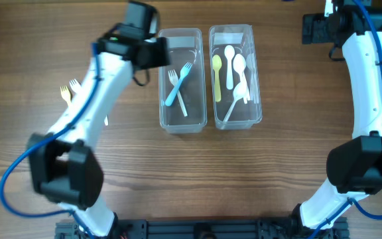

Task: Pack container
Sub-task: 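Carry the light-blue fork into the left container and release it, then lower the left gripper onto a white fork and grasp it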

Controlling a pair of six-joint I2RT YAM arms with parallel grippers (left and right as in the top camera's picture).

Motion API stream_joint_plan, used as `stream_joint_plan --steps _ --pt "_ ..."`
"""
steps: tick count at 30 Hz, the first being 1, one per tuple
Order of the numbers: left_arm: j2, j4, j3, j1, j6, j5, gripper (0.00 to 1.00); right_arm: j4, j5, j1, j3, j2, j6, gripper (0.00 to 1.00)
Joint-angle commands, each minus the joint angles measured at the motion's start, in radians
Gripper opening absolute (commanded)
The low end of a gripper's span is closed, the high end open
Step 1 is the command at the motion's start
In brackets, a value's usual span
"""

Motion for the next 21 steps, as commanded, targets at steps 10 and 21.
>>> stream_joint_plan --steps 10,21 --pt "-0.092 -0.277 -0.002 0.375 -0.079 -0.15 0.56 0.003 0.017 0.002 0.013 0.006 -0.006 1.0" --pt "-0.021 -0.09 -0.244 0.388 -0.078 -0.139 0.6 0.003 0.017 0.002 0.013 0.006 -0.005 1.0"
